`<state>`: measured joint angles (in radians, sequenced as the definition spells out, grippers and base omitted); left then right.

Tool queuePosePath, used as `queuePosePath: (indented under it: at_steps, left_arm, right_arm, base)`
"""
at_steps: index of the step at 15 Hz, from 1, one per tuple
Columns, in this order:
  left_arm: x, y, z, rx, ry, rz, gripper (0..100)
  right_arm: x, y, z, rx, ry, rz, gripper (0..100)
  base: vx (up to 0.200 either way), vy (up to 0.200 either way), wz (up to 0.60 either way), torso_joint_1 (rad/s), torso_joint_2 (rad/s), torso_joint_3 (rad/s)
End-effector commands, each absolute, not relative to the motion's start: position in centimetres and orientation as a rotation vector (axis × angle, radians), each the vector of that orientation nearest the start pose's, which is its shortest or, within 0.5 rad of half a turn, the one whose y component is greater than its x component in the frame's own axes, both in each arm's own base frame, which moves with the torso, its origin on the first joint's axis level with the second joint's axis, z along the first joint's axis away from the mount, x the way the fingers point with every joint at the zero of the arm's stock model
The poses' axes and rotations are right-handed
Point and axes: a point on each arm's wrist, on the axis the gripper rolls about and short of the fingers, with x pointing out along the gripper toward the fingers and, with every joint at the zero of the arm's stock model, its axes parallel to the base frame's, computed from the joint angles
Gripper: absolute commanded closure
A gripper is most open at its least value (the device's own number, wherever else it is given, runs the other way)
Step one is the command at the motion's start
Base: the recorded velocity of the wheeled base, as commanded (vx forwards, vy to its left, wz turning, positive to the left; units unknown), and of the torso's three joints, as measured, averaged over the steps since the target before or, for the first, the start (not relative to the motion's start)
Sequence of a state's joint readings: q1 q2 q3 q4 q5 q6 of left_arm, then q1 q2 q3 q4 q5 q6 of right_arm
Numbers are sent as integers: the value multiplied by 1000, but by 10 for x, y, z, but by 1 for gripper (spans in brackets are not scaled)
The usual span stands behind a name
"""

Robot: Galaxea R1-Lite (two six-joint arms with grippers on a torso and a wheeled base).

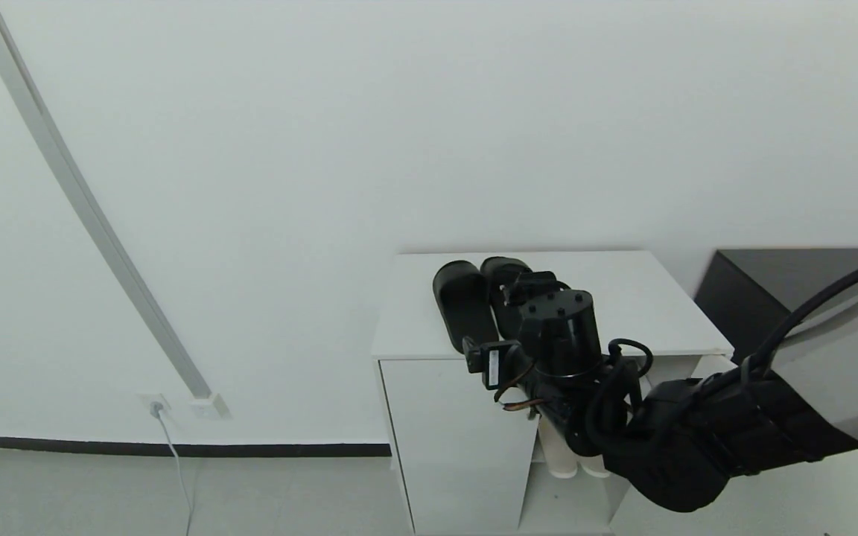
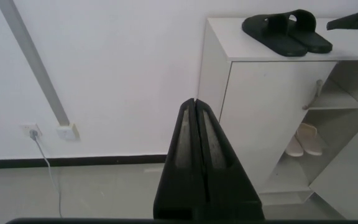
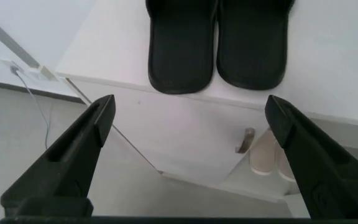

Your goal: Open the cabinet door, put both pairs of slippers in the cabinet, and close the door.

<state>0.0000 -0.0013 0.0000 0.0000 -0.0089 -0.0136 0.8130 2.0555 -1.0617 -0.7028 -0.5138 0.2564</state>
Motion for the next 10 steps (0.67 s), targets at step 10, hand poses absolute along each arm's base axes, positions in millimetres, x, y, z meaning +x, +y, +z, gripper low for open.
queuePosePath:
  at_steps: [10]
  left_arm:
    - [-23, 0, 75, -15, 0, -8, 100]
  right_arm:
    - [311, 282, 80, -8, 204, 250, 0]
  base:
    - [120, 0, 0, 4, 1, 1]
